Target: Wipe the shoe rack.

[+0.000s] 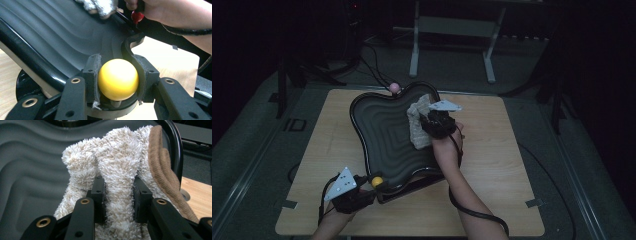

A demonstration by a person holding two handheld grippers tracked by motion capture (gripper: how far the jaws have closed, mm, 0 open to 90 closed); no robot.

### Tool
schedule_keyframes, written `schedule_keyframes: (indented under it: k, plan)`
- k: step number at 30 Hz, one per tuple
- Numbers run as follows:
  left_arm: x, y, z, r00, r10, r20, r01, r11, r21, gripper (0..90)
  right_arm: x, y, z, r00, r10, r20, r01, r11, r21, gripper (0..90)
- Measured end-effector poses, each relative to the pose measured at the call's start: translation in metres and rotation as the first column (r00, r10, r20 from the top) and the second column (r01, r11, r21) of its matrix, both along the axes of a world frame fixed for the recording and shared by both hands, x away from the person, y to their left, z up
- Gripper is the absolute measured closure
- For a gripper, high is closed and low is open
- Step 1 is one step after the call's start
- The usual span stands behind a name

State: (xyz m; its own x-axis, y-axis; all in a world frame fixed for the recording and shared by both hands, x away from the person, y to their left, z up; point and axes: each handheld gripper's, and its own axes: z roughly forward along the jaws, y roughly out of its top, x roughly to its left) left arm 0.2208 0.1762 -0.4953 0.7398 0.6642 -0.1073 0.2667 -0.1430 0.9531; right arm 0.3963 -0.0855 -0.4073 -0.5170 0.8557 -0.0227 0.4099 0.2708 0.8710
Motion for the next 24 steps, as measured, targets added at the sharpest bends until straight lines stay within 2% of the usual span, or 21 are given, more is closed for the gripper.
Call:
schedule_keyframes:
  k: [12, 24]
  plan:
    - [0.000, 0.000, 0.000, 1.0000, 0.002, -0.001, -0.002, 1.0000, -0.001, 59.4, -0.028, -0.012, -0.015, 0.9998, -0.003, -0.019, 0.003, 1.000, 0.002, 68.2]
    - [0.000, 0.000, 0.000, 1.0000, 0.000, -0.004, 0.000, 1.0000, 0.000, 59.4, -0.056, -0.021, -0.031, 0.9994, 0.030, -0.017, -0.030, 1.000, -0.004, 68.2]
